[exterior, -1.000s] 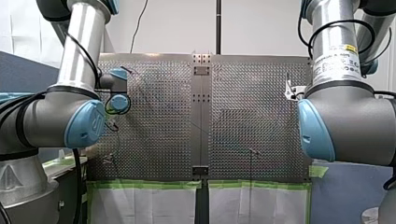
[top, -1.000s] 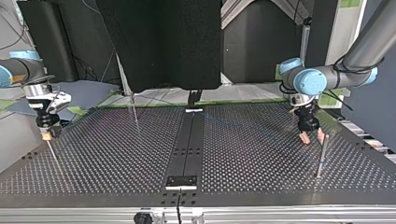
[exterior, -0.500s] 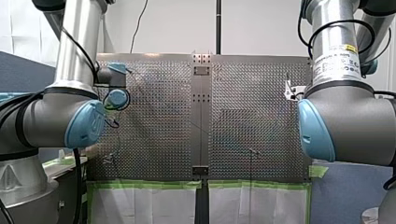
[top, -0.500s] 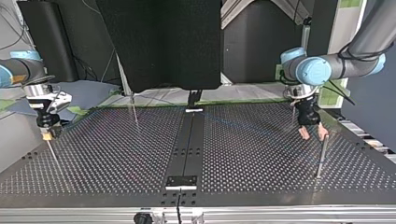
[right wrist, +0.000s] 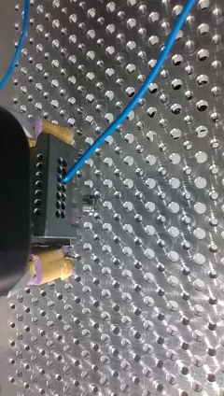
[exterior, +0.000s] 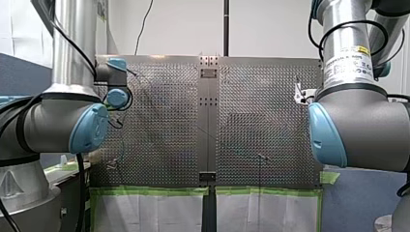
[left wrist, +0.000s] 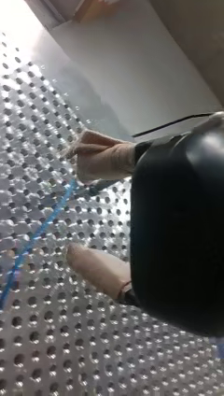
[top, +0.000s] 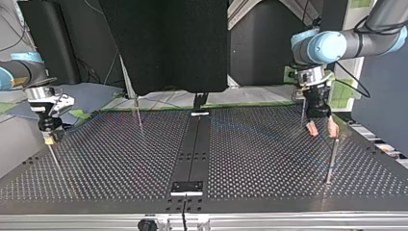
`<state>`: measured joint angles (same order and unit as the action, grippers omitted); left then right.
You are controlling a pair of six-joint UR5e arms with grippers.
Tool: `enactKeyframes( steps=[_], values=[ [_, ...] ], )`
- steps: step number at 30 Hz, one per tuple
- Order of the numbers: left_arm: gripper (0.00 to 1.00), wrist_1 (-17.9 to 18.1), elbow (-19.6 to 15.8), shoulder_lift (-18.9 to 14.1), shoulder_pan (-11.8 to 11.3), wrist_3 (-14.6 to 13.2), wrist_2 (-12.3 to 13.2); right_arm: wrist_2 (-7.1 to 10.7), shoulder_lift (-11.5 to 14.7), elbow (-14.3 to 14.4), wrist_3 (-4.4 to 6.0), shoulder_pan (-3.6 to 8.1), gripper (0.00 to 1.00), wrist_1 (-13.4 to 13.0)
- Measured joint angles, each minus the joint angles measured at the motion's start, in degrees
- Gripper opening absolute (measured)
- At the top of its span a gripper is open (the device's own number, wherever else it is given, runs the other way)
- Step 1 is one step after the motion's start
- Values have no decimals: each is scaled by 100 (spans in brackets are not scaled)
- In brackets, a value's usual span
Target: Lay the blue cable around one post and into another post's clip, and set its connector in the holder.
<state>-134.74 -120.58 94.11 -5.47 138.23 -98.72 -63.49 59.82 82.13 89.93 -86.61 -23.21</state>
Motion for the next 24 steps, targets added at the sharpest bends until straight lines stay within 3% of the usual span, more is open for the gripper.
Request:
enactKeyframes(
  steps=[6,11,18,24],
  values=[
    [98,-69,-373,-372,-10,-292,34,1,-3,1,1,4,98,0],
    [98,-184,-629,-683,-45,-552,-153,2,-1,1,2,17,98,4],
    [98,-622,-343,-1128,-44,-1019,-611,2,0,1,6,15,98,17],
    [98,-1005,35,-1236,-6,-1405,-995,3,-2,1,12,9,98,12]
  ],
)
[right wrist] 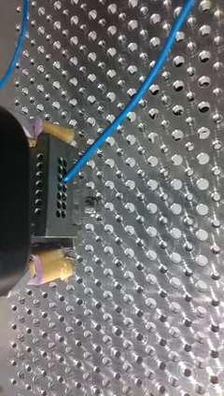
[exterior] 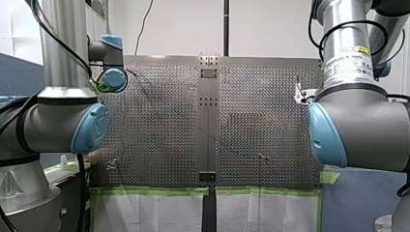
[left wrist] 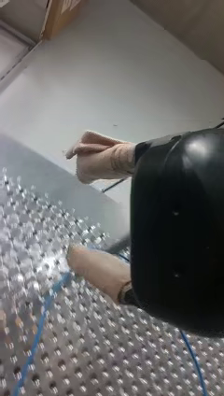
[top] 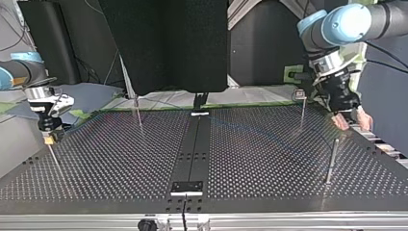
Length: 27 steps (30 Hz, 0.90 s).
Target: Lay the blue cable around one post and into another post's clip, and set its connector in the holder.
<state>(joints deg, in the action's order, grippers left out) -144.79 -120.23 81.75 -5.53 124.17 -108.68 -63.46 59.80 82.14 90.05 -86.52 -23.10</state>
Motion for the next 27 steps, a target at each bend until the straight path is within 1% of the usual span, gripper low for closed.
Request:
enactKeyframes(
  steps=[3,7,11,15,18,24,27],
  values=[
    [98,-197,197,-85,7,-197,-135,0,-2,0,3,-5,98,-4],
    [98,-420,418,-244,12,-419,-165,-1,-4,0,5,-8,98,-10],
    [98,-625,621,-274,30,-622,-90,-4,-6,-1,5,-9,98,-7],
    [98,-841,836,-137,70,-838,89,-8,-6,0,6,-10,98,-4],
    [98,-1009,1004,-74,99,-1006,173,-9,-7,0,12,-13,98,-8],
    [98,-1387,1383,-49,152,-1384,201,-9,-7,0,28,-13,98,-9],
    [98,-1574,1571,-49,177,-1571,165,-9,-7,0,30,-11,98,-9]
  ],
)
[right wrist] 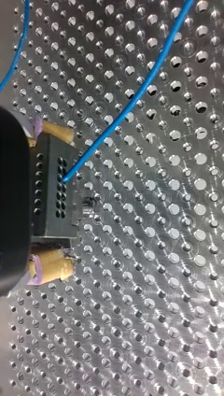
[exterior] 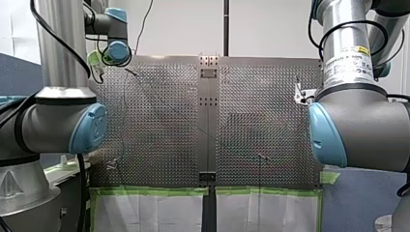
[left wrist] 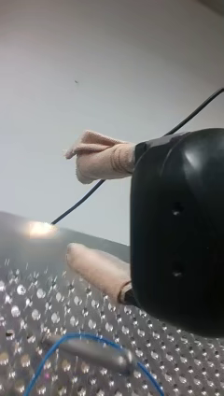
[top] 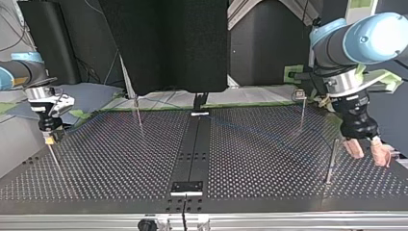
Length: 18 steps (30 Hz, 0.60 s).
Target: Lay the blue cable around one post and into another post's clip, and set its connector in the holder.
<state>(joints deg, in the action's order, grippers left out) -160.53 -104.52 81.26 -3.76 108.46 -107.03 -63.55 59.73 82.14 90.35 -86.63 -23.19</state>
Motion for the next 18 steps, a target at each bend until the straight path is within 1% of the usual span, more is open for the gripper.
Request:
enactKeyframes(
  steps=[4,9,18],
  values=[
    [98,-233,237,-1,40,-237,-87,0,-5,0,2,2,98,-2],
    [98,-555,556,0,100,-556,-99,0,-5,1,2,2,98,-5],
    [98,-1084,1085,13,199,-1084,57,4,-8,0,1,5,98,0]
  ],
)
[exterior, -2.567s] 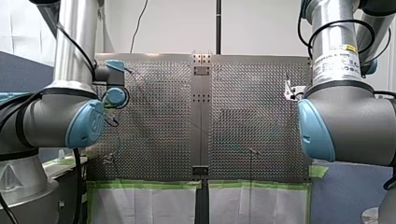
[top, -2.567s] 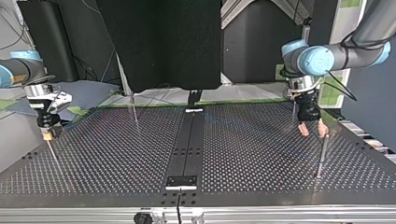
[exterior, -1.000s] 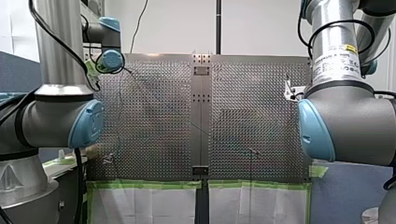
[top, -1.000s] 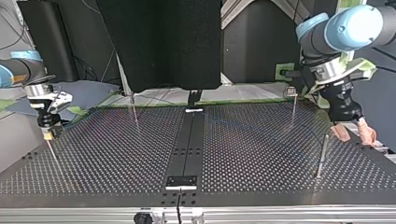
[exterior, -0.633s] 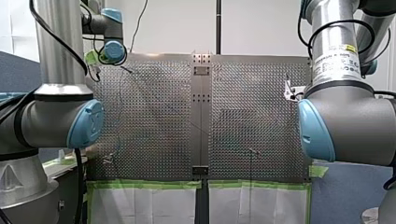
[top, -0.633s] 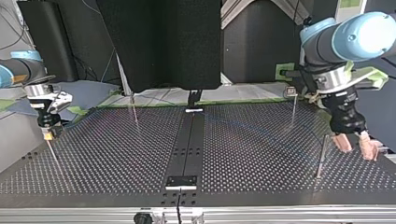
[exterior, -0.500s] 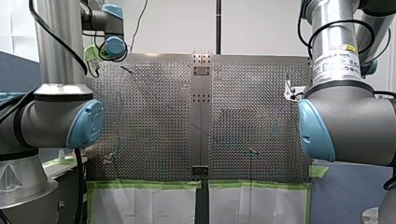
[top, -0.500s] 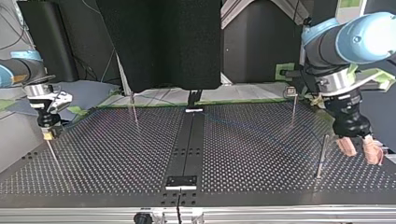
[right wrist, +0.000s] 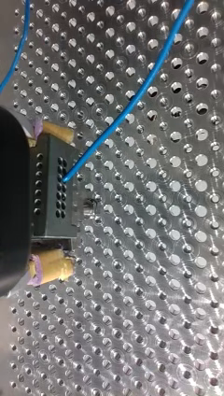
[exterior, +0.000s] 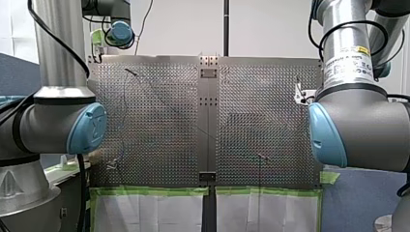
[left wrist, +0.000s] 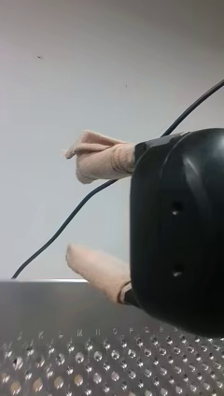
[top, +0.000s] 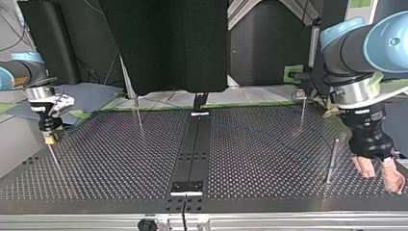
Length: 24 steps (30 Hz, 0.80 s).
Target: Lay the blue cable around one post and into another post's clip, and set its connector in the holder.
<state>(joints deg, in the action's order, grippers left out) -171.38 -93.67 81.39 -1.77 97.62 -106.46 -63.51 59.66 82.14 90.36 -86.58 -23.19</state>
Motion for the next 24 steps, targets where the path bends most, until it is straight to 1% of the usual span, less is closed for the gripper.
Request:
enactKeyframes(
  steps=[3,6,12,16,24],
  values=[
    [98,-172,137,33,36,-172,35,-3,-1,0,0,-2,98,-2],
    [98,-343,192,126,80,-342,44,-4,-1,0,-1,-4,98,-2],
    [98,-691,204,260,174,-691,-31,-3,-1,0,0,-5,98,-2],
    [98,-903,207,272,205,-903,-113,-2,-1,0,1,-7,98,-2],
    [98,-1391,210,275,231,-1391,-141,-2,-4,0,-4,-7,98,4]
  ],
)
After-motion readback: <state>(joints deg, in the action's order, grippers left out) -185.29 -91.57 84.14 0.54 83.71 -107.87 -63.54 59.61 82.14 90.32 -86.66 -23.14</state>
